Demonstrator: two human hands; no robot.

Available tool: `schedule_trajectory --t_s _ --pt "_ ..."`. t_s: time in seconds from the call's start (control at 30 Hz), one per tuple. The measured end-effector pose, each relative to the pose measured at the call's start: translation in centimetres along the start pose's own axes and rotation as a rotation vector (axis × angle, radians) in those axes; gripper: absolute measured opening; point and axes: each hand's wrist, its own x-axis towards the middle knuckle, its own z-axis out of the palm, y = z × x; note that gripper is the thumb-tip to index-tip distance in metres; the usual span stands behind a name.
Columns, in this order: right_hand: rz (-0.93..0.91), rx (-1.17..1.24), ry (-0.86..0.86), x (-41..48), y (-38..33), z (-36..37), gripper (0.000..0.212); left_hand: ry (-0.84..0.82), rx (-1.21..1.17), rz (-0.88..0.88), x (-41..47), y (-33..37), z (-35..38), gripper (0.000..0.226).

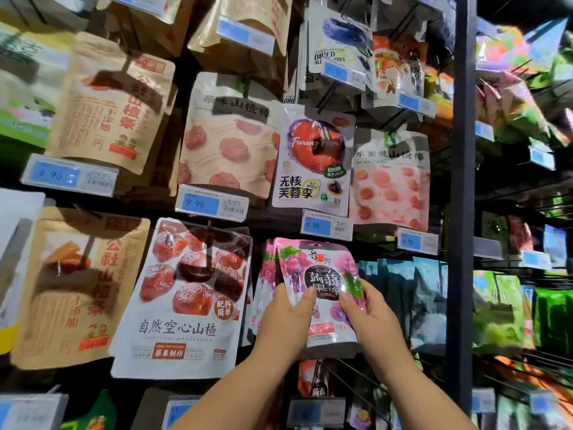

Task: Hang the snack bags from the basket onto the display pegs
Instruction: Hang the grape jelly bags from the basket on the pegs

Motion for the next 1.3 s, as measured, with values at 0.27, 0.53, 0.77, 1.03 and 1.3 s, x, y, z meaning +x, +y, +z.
schedule_trajectory --t_s 0.27,0.53,0.77,1.03,1.3 --pt "0.009 -0.052 -0.008 0.7 0.1 0.3 0.023 -0.01 0.14 -0.029 0.6 0.4 -0.5 0.054" --pt "0.036 -0.011 -0.027 0.7 1.1 0.3 0.023 -0.002 0.125 -0.013 0.4 0.3 -0.7 0.05" --pt "0.038 -0.052 0.01 1.3 1.3 0.4 0.026 0.072 0.14 0.088 0.6 -0.6 -0.2 0.077" --pt "0.066 -0.224 -0.075 0.7 3.4 0.8 0.06 0.128 0.338 0.172 0.6 -3.3 1.2 0.054" --pt "0.115 -0.089 -0.152 1.1 3.7 1.6 0.073 0.083 0.341 0.157 1.7 -4.3 1.3 0.064"
